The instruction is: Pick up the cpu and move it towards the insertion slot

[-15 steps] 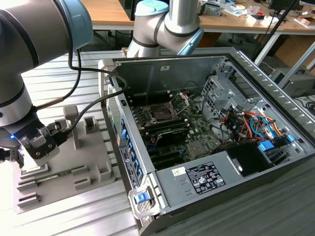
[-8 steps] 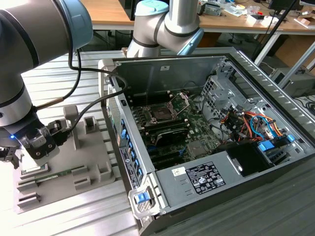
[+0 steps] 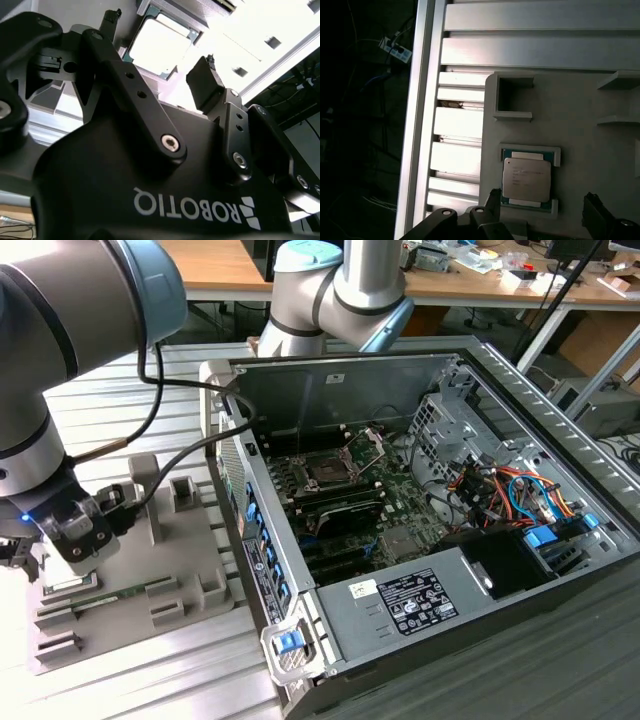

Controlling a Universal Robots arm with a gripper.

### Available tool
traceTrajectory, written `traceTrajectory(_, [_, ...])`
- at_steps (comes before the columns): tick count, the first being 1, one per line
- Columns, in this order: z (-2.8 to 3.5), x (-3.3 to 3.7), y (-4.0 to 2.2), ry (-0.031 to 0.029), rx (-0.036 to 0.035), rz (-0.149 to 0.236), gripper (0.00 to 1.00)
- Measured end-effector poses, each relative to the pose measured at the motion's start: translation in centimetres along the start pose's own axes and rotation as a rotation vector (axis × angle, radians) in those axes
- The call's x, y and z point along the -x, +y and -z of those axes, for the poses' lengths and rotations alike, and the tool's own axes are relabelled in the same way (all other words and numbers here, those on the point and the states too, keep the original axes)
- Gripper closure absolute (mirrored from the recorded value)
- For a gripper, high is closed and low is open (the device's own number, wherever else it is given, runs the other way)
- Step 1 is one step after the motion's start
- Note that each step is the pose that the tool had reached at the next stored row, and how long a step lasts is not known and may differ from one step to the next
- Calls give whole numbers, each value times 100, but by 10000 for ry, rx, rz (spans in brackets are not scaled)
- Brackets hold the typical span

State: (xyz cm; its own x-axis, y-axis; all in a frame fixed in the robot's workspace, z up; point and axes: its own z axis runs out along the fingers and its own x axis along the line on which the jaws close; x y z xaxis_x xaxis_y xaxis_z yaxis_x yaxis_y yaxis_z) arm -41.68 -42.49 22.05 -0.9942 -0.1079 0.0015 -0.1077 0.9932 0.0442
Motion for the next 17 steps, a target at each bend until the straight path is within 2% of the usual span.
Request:
traceTrajectory(4, [-40, -8, 80, -2, 2, 16, 26])
traceTrajectory(8, [-106, -44, 85, -3, 2, 27, 26])
traceTrajectory(10, [-175, -46, 82, 6, 1, 152, 26])
traceTrajectory(17, [-281, -62, 79, 6, 2, 195, 26])
